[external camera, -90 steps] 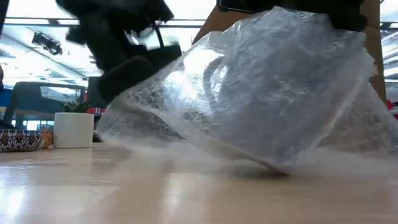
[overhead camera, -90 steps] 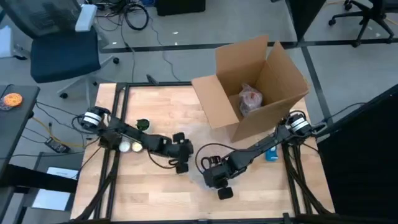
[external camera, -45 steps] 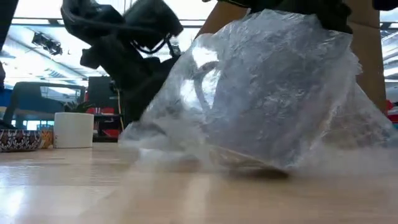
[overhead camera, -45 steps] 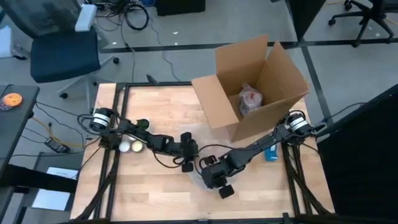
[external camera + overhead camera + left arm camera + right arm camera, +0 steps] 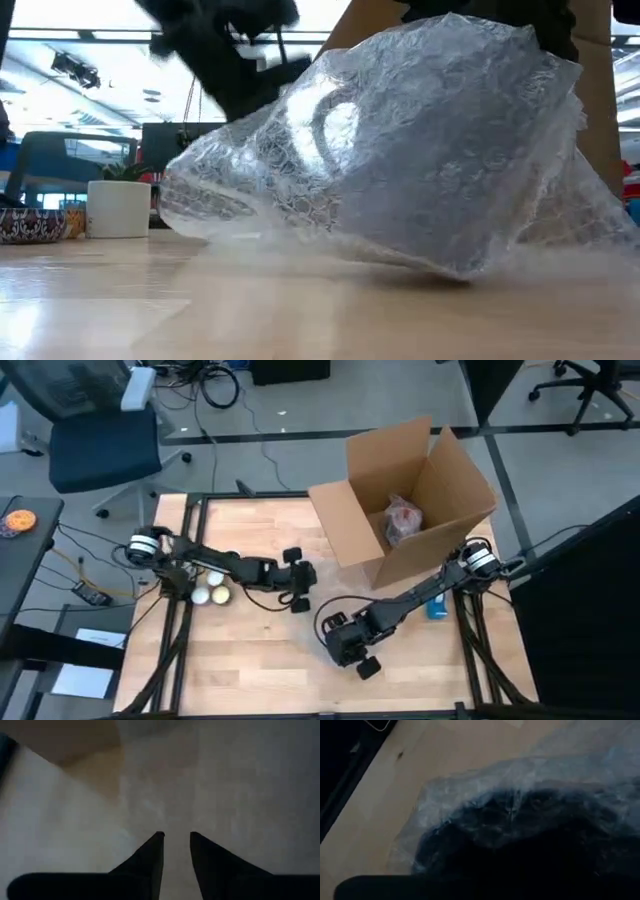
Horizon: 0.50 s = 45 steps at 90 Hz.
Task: Wrap mug
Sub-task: Wrap the blue mug with bubble wrap
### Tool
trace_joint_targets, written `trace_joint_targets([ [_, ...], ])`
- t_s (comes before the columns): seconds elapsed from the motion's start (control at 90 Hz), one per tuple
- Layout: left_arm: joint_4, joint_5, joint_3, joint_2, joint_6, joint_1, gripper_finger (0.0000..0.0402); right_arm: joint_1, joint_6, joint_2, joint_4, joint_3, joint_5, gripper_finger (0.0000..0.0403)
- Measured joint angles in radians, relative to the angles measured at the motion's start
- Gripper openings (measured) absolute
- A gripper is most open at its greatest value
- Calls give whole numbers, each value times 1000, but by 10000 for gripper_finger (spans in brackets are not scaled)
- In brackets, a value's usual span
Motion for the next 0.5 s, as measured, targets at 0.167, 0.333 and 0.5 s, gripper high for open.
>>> trace_joint_targets([
  [0.167,-264,-68,96,-127,-20,-42,77,-15,-8,0,-9,0,-2,53],
  [0.333,-313,28,94,-215,-153,-172,77,-24,1,0,-16,0,1,52],
  [0.5,-62,157,-6,-179,-311,-343,77,-29,27,0,-5,0,5,52],
])
